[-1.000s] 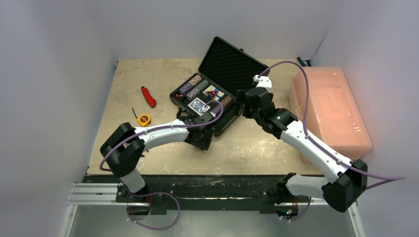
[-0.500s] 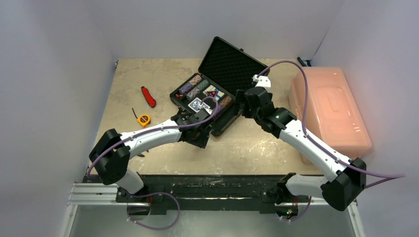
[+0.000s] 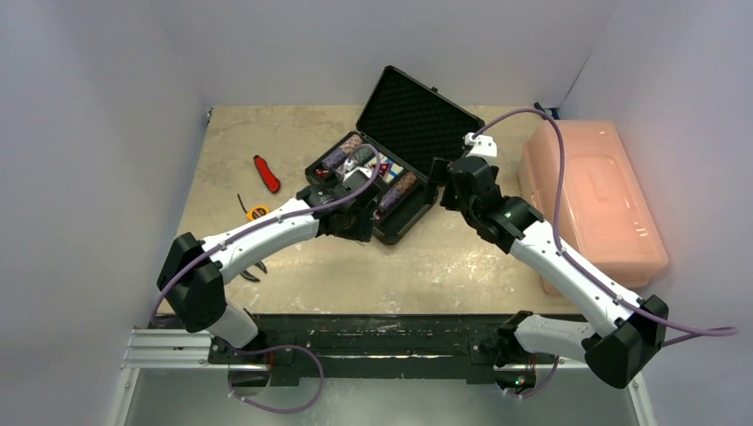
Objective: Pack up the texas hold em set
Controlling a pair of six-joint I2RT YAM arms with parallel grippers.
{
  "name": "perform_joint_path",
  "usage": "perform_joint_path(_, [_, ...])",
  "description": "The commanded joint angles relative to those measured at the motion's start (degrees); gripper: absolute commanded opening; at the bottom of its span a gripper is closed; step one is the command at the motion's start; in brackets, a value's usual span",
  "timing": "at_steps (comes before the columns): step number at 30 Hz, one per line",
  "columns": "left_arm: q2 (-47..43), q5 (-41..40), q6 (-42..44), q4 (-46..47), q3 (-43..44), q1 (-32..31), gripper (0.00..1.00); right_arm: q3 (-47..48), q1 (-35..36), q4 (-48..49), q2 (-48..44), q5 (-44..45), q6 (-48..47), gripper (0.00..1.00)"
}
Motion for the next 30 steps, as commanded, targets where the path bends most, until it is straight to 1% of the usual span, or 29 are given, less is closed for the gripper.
perform_joint_path(1, [0.63,-0.99,-2.99,-1.27,4.67,3.09,0.33,0.81,-0.1,1.08,-2.39,2.78,1.16,0.99])
perform_joint_path(7, [3.98,-0.57,-5.47,-1.63,8.64,7.36,0.25,0.35,-0.09,0.94,-2.8,2.83,1.25,0.99])
perform_joint_path(10, [5.94,-1.78,-7.26,-2.39,11.21,8.31,0.17,0.12,-0.14,0.92,-2.91,2.79,1.25,0.99])
perform_joint_path(12, [7.41,-1.94,-8.59,-2.77,12.88,8.93,0.09,0.01,-0.13,0.91,-2.99,2.71,1.25,0.99])
perform_joint_path(17, [10.79,-2.01,-12.42,-3.57,16.8,10.08,0.0,-0.34,-0.15,0.96,-3.17,2.7,1.1,0.99])
perform_joint_path(21, [13.2,-1.45,-16.04,-4.61,19.27,11.46,0.0,-0.75,-0.08,1.05,-3.43,2.78,0.99,0.99])
perform_joint_path(30, [16.01,-1.31,-25.92,-5.75,21.11,13.59,0.0,-1.5,-0.12,1.63,-3.44,2.53,0.74,0.99])
